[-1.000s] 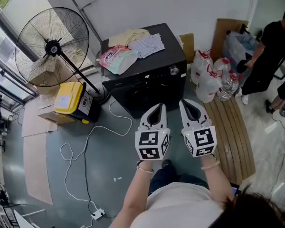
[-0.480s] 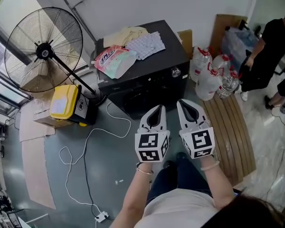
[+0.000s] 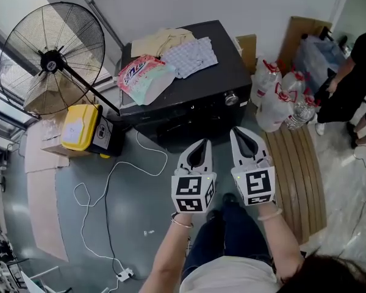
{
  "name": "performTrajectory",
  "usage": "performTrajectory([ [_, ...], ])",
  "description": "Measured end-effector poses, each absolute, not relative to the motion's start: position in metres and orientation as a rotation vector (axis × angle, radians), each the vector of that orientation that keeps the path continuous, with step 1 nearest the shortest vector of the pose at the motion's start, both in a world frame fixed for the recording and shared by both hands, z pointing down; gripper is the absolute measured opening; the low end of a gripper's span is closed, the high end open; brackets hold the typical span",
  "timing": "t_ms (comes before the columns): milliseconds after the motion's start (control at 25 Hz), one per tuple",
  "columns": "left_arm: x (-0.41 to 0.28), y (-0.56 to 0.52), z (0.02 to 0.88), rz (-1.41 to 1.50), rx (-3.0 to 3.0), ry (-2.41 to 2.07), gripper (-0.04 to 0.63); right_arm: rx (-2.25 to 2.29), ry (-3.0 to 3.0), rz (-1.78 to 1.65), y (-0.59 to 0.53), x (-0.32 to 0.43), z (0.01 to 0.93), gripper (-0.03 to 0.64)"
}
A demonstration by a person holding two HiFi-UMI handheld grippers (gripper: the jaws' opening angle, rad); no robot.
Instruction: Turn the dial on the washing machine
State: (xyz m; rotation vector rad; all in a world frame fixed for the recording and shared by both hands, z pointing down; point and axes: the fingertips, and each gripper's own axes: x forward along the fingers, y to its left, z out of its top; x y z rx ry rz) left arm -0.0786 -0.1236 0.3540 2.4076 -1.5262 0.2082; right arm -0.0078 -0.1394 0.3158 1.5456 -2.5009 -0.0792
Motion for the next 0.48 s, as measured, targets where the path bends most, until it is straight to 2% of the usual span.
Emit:
performTrajectory([
  [480,-0.065,-0.187,0.397,0.239,2.387,-1.593,0.015,1.443,-2.488,-0.077,-0.207,0.005,0.375,0.029],
])
